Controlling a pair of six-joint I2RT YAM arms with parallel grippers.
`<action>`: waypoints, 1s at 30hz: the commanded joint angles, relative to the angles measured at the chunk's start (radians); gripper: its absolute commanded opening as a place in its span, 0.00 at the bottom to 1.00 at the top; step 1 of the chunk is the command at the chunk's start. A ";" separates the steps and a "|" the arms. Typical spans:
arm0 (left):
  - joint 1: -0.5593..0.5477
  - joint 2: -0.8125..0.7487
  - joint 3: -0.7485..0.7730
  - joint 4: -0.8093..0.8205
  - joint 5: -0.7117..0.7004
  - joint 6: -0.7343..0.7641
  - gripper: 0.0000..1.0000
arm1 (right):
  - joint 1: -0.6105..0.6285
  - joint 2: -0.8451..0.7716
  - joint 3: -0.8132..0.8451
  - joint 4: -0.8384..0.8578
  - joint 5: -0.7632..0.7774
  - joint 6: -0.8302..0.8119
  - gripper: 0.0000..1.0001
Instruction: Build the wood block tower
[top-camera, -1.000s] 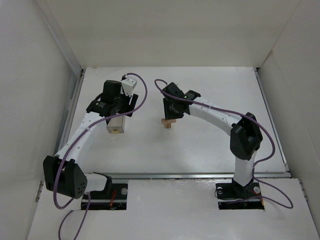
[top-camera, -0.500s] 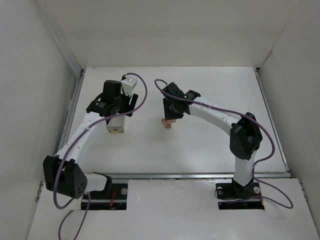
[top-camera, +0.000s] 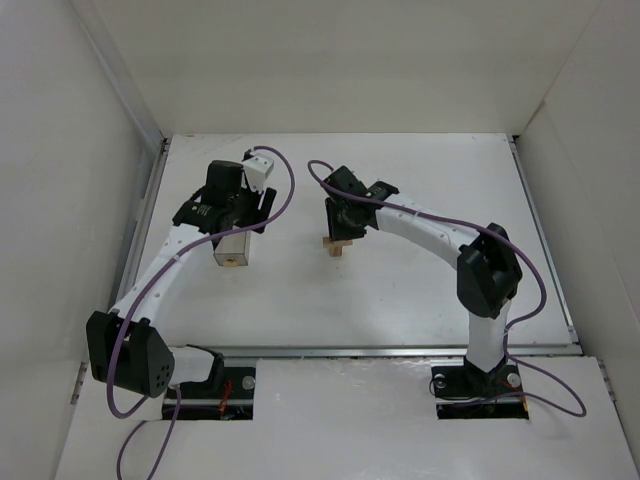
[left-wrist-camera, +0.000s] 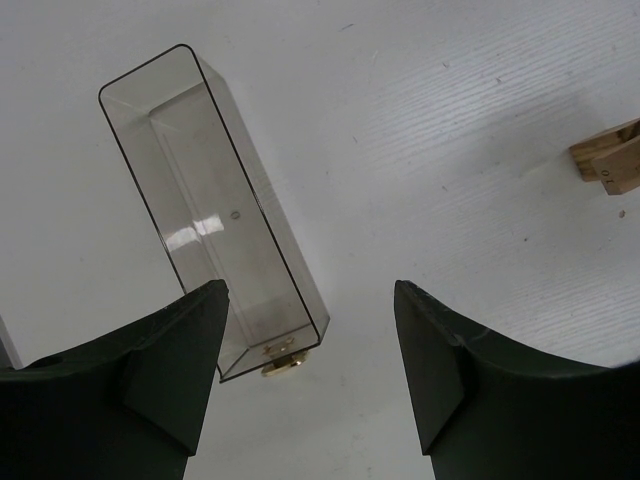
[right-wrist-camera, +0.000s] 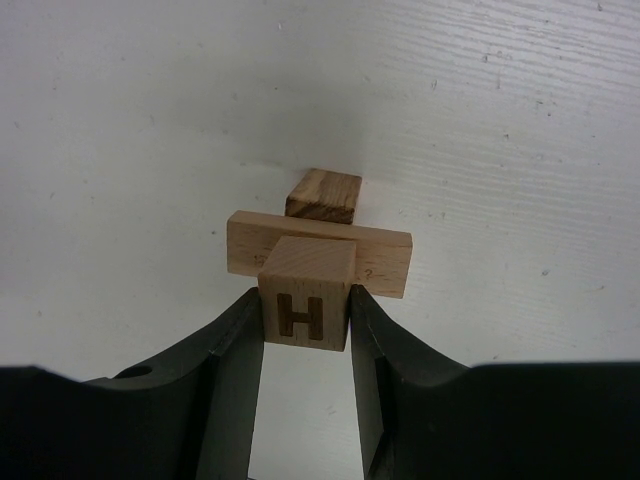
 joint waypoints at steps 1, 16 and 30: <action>0.005 -0.032 -0.012 0.026 -0.009 -0.009 0.64 | -0.006 -0.003 0.036 0.021 0.005 0.002 0.10; 0.005 -0.032 -0.003 0.026 -0.009 -0.009 0.64 | -0.024 0.006 0.056 0.021 0.003 0.002 0.10; 0.005 -0.032 -0.003 0.026 -0.009 -0.009 0.64 | -0.024 0.024 0.067 0.032 -0.061 0.023 0.10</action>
